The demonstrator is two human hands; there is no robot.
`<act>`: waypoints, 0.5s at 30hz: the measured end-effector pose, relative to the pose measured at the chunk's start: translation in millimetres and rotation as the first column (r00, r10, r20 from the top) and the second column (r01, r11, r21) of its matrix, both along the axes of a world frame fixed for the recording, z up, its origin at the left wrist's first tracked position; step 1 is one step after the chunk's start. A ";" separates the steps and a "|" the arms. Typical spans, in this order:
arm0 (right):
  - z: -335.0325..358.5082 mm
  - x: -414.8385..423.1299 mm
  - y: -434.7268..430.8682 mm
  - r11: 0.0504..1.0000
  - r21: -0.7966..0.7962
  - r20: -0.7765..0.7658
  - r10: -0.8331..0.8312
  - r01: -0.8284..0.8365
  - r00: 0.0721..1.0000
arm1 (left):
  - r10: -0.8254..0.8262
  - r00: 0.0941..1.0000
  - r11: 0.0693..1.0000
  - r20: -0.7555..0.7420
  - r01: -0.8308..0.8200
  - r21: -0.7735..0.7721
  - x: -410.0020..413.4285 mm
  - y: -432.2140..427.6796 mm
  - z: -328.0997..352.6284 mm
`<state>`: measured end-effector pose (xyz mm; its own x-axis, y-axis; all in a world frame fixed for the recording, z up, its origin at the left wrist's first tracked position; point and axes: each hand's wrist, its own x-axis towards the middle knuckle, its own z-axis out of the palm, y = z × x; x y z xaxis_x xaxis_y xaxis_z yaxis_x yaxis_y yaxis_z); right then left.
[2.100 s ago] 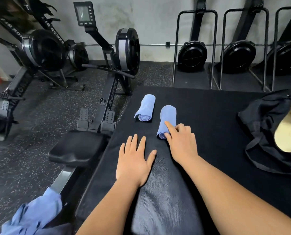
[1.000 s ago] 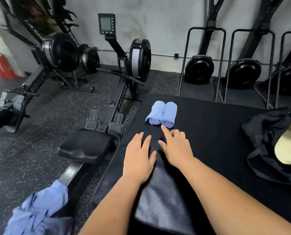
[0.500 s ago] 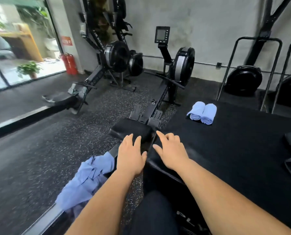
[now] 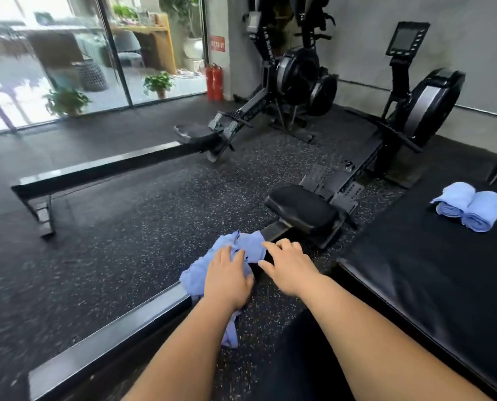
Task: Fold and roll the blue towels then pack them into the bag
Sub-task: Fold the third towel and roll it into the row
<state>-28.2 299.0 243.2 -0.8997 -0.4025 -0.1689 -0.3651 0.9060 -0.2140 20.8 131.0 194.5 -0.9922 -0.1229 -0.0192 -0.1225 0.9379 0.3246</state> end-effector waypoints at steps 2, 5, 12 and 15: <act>-11.2 0.1 -15.1 1.000 0.004 0.023 0.020 -0.020 1.000 | 0.030 0.998 1.000 0.046 -0.030 0.003 6.4 -13.5 -11.9; -32.1 1.6 -31.4 0.998 0.035 0.061 0.057 -0.059 0.997 | 0.067 0.991 0.997 0.113 -0.069 0.014 13.6 -29.8 -34.3; -86.5 0.2 -44.9 0.993 0.088 0.146 0.071 -0.084 0.987 | 0.090 0.971 0.996 0.221 -0.090 -0.009 17.4 -55.2 -84.7; -103.8 -8.1 -51.3 0.992 0.102 0.185 0.049 -0.068 0.981 | 0.092 0.962 0.996 0.256 -0.094 -0.006 11.2 -64.2 -104.7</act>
<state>-36.2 247.8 139.4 -0.8253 -0.4241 -0.3729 -0.3821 0.9056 -0.1843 32.0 66.9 89.9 -0.9385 -0.2136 -0.2714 -0.2886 0.9166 0.2766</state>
